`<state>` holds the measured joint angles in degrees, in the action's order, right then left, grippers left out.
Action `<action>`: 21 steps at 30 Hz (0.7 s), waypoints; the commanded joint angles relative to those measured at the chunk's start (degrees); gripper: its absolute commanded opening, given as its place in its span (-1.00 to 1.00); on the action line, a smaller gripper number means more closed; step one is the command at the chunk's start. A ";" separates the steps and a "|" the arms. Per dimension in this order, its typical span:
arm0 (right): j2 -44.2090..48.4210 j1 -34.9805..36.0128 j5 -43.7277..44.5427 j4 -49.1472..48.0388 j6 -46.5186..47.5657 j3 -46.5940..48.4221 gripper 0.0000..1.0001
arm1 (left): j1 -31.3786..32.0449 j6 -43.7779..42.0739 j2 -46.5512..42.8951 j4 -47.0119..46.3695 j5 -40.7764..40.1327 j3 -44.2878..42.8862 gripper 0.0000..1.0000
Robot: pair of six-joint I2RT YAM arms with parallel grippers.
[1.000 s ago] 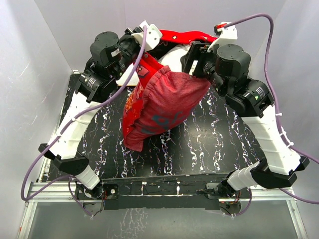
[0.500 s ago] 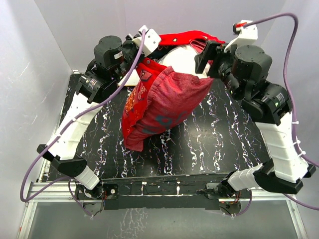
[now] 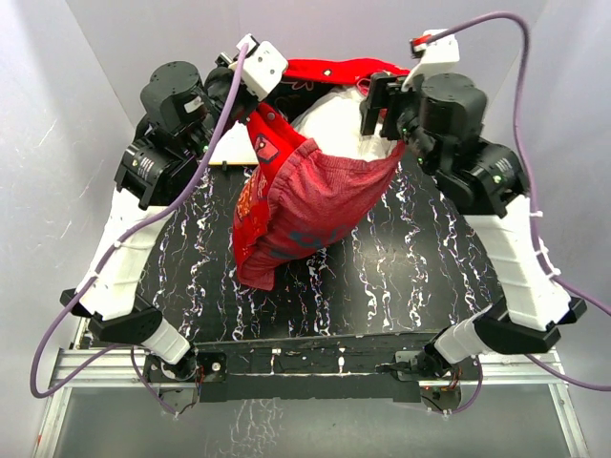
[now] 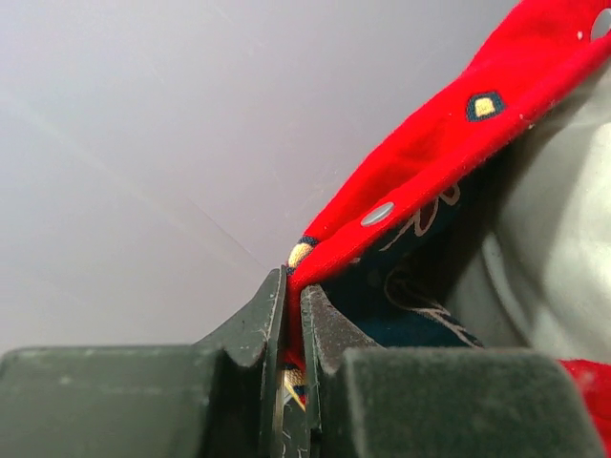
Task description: Remove the pillowcase from the pillow
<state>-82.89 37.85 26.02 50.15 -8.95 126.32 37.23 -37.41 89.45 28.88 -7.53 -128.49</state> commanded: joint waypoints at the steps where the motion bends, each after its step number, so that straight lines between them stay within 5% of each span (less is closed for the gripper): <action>1: -1.32 -2.98 -3.68 -0.62 1.32 -1.62 0.39 | -0.76 0.94 -3.20 -0.20 0.23 -2.67 -1.00; 5: -2.66 -5.50 -6.86 -1.36 0.96 -1.47 0.17 | -0.76 1.54 -3.42 0.46 0.92 -3.47 -1.00; 9: -2.74 -5.81 -10.73 -2.61 -1.23 -2.86 -0.50 | -0.76 0.70 -3.85 0.15 0.50 -3.85 -1.00; 12: -0.92 -5.91 -9.28 -5.21 -4.11 -6.58 -0.80 | -0.76 -1.89 -4.20 -1.07 -0.71 -3.59 -1.00; 21: 8.99 -8.98 3.12 -12.97 -9.22 -22.66 -0.84 | -0.75 -16.60 -7.18 -13.35 -9.89 2.69 -1.00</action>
<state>-78.28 31.94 19.86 39.55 -15.44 107.11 37.76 -45.34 87.48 26.26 -6.72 -126.08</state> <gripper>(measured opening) 0.115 0.039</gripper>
